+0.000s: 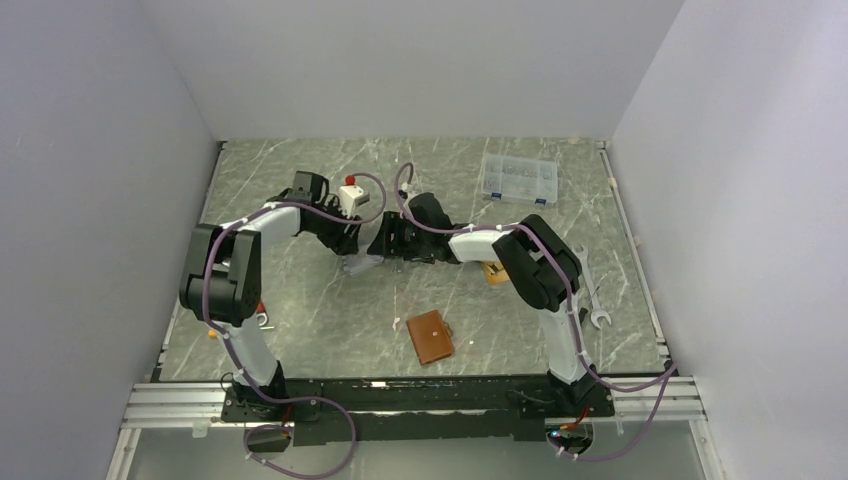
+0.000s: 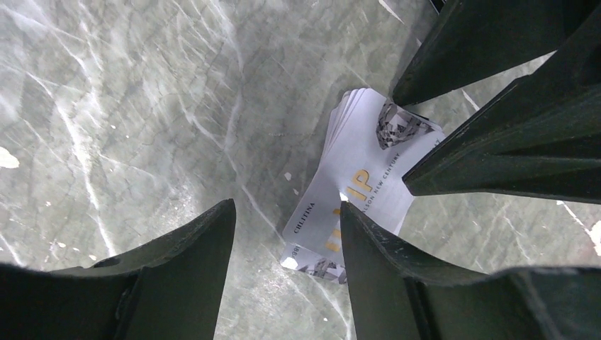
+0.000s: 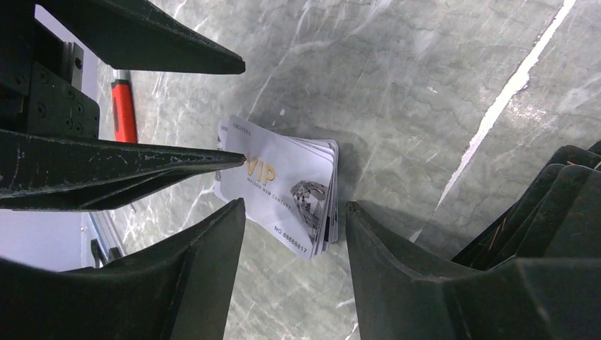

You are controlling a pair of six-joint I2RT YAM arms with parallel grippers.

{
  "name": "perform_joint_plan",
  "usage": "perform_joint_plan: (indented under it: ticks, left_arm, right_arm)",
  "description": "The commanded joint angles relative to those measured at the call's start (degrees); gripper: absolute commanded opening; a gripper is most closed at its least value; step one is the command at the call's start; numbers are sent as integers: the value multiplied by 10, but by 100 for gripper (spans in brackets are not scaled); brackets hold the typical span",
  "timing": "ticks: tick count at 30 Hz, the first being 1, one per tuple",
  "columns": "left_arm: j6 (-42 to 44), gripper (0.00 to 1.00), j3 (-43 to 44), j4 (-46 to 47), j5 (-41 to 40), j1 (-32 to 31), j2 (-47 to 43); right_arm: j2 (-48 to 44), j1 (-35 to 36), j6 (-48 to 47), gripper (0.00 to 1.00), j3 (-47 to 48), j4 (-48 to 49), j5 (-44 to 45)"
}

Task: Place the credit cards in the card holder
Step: Pick up the credit card from the center of the board.

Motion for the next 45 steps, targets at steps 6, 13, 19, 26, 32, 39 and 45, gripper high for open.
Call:
perform_joint_plan:
  ticks: [6,13,19,26,32,39,45]
  left_arm:
    - [36,59,44,-7,-20,-11,22]
    - [38,56,68,-30,23,-12,32]
    - [48,55,79,-54,20,-33,40]
    - [44,57,121,-98,54,-23,46]
    - [32,60,112,-115,90,22,0]
    - [45,61,128,-124,57,24,38]
    - [57,62,170,-167,71,22,86]
  right_arm:
    - [-5,3,1,53,-14,-34,35]
    - [2,2,2,48,-1,-40,51]
    - [3,3,6,46,-4,-40,68]
    - [8,2,12,44,-4,-43,85]
    - [8,-1,13,42,-10,-44,95]
    - [5,0,16,40,-15,-42,100]
    - [5,0,19,39,-18,-40,103]
